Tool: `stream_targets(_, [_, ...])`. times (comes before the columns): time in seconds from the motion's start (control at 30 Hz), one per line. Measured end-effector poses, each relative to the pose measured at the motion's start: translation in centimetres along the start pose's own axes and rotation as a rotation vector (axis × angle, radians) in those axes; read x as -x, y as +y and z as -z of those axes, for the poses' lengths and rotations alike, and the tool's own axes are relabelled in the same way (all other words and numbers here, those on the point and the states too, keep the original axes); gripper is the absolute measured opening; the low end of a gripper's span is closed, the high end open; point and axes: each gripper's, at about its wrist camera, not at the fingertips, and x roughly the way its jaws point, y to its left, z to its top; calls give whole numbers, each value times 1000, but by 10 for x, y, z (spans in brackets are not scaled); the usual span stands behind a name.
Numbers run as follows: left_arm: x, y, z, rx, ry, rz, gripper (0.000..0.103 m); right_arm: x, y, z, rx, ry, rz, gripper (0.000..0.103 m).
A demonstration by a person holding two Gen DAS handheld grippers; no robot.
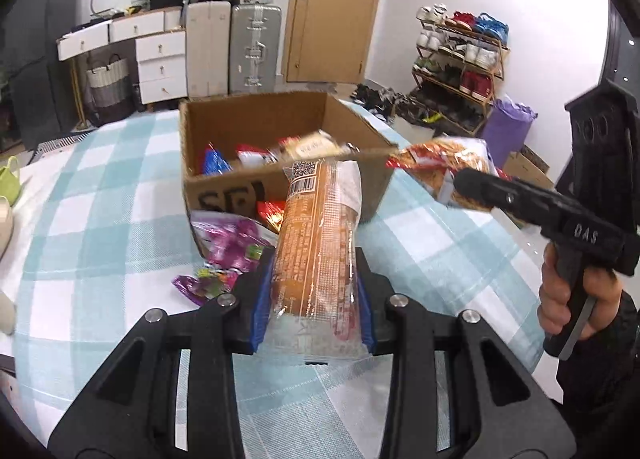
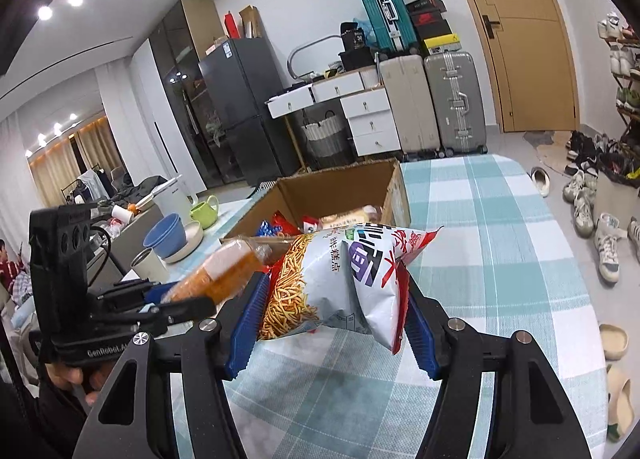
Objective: Organize snacks
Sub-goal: 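Carry the bread-stick packet over the box with the left gripper while the right carries the noodle bag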
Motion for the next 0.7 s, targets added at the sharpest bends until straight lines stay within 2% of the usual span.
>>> stream_targets(0.37, [18, 9, -41, 7, -63, -97, 32, -10, 11, -19, 37, -13, 12, 64])
stream_targets(0.7, [1, 16, -71, 31, -59, -136, 32, -26, 18, -42, 61, -16, 17, 65])
